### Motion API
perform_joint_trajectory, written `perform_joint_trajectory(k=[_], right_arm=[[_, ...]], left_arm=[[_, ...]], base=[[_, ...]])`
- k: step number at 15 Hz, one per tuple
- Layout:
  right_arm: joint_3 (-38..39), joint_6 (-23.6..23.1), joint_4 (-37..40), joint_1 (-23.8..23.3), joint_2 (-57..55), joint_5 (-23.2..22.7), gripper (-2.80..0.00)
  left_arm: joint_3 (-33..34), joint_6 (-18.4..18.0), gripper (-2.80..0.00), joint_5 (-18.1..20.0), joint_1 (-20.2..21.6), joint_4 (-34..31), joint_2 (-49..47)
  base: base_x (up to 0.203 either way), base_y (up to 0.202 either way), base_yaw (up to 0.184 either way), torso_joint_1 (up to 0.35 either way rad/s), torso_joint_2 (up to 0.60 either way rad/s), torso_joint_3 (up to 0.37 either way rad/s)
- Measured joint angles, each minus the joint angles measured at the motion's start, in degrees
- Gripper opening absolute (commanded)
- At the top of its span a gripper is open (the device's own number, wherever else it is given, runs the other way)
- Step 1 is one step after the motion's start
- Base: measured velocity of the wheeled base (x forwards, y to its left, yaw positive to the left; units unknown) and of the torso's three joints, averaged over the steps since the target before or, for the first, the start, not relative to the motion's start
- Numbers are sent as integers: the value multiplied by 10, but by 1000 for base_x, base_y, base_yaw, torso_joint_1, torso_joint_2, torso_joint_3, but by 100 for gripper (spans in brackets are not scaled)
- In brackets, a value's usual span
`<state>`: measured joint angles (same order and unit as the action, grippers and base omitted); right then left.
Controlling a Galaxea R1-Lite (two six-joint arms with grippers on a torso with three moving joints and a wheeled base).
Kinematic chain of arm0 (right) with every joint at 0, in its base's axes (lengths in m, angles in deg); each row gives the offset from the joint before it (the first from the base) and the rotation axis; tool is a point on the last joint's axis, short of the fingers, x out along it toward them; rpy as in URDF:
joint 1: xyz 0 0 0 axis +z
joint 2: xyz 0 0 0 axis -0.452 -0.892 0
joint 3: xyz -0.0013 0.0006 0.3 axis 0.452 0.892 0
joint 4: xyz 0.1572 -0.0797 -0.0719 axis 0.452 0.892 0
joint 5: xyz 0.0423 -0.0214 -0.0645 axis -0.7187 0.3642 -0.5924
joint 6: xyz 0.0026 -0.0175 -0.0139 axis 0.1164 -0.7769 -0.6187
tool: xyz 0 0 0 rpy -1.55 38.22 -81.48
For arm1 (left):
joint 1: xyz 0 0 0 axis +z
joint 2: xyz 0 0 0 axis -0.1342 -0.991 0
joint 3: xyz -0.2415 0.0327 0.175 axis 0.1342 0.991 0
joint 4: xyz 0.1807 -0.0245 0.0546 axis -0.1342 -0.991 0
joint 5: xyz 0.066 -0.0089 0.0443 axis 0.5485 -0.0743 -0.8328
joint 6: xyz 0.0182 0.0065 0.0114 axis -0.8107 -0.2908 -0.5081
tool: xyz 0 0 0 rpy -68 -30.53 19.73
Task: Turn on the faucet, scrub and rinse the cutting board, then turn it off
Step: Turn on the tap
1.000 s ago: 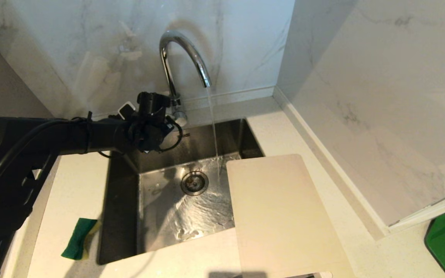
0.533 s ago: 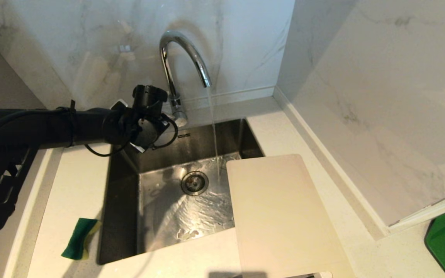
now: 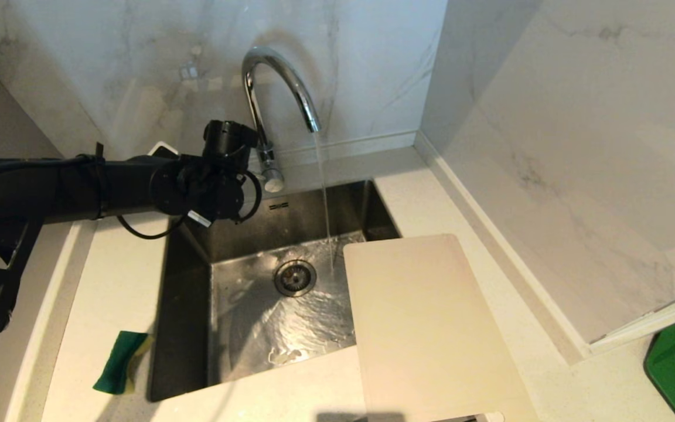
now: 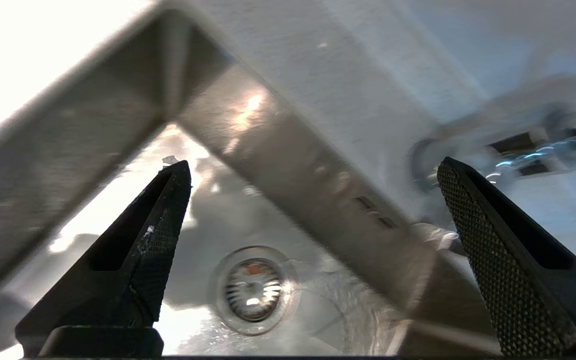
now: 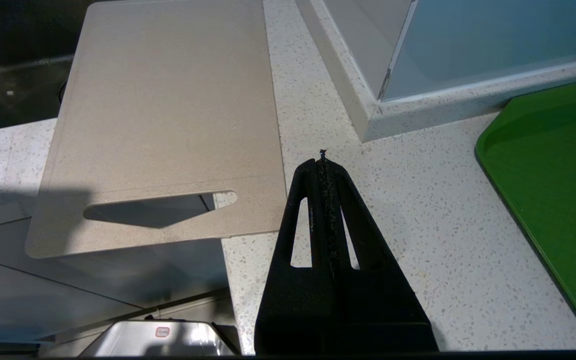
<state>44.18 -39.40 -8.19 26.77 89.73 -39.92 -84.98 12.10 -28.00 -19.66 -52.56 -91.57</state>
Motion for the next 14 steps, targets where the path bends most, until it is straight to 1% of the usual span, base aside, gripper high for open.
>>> perform_joint_trajectory(k=[1,3,4,5,6,8,10,12,14], right_arm=[[0,0,0,0,0,0,-280],[0,0,0,0,0,0,-280],[0,0,0,0,0,0,-280],[0,0,0,0,0,0,-280],[0,0,0,0,0,0,-280],[0,0,0,0,0,0,-280],[0,0,0,0,0,0,-280],[0,0,0,0,0,0,-280],[0,0,0,0,0,0,-280]], left_arm=[[0,-7,0,0,0,26,-2],[0,-36,0,1,-1,85,-9],[0,-48,0,7,-1,111,-14],[0,-58,0,22,-1,133,-19],[0,-62,0,39,-1,148,-25],[0,-64,0,54,-1,154,-36],[0,-73,0,56,-1,156,-50],[0,-83,0,56,1,175,-60],[0,-111,0,53,4,204,-69]], base=[[0,0,0,0,0,0],[0,0,0,0,0,0],[0,0,0,0,0,0],[0,0,0,0,0,0],[0,0,0,0,0,0],[0,0,0,0,0,0],[0,0,0,0,0,0],[0,0,0,0,0,0],[0,0,0,0,0,0]])
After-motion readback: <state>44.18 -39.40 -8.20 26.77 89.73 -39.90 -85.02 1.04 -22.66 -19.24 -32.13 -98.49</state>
